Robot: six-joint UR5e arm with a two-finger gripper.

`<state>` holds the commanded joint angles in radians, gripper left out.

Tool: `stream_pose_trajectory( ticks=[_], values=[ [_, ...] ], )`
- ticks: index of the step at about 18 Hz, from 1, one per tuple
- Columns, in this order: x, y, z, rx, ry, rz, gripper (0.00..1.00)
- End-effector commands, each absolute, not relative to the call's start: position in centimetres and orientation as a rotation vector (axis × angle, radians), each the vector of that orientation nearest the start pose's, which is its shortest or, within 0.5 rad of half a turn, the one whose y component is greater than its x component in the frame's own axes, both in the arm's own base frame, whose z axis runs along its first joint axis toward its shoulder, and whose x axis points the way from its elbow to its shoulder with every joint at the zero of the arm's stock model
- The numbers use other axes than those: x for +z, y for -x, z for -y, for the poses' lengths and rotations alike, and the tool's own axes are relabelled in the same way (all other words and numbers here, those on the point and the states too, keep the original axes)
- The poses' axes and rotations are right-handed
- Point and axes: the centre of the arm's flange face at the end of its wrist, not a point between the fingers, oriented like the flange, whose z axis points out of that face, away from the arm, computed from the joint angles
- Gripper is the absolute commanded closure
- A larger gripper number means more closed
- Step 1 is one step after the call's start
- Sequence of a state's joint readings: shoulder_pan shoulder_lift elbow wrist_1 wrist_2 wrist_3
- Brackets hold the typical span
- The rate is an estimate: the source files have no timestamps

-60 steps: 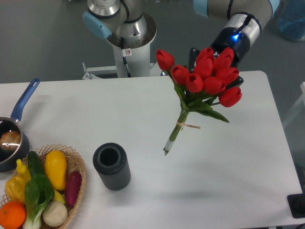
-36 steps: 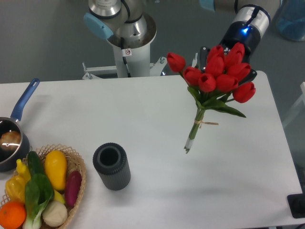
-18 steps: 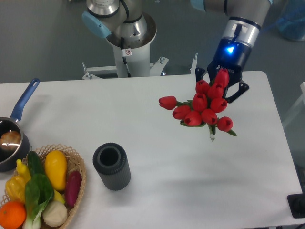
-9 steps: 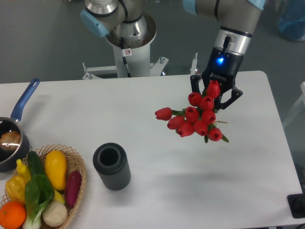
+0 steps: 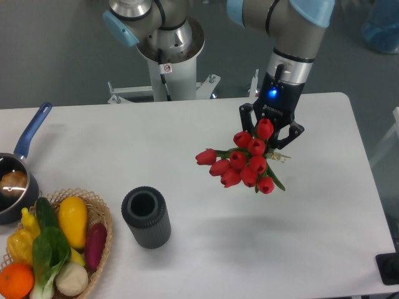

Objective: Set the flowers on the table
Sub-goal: 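Lower the tulip bouquet toward the table, blooms hanging below the gripper, then lay the tulip bouquet flat on the table beside the black vase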

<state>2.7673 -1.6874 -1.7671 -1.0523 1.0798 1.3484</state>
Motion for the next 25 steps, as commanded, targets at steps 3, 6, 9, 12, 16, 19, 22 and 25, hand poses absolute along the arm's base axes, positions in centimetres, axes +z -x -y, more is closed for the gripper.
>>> stream_pose_trajectory(
  ticks=[3, 6, 9, 12, 16, 19, 22, 25],
  values=[
    [39.2, 43.7, -36.0, 0.068, 2.660, -0.258, 0.66],
    [38.3, 43.4, -35.8, 0.076, 2.749, -0.271, 0.66],
    [37.1, 43.2, -36.2, 0.082, 2.829, -0.298, 0.66],
    [36.0, 42.7, -37.1, 0.087, 2.899, -0.342, 0.66],
    [34.3, 42.3, -37.4, 0.069, 2.954, -0.368, 0.66],
    [33.2, 42.2, -37.9, 0.068, 2.998, -0.445, 0.66],
    [31.9, 42.6, -37.5, 0.073, 3.046, -0.599, 0.66],
    [31.1, 42.4, -37.7, 0.057, 3.061, -0.624, 0.66]
  ],
)
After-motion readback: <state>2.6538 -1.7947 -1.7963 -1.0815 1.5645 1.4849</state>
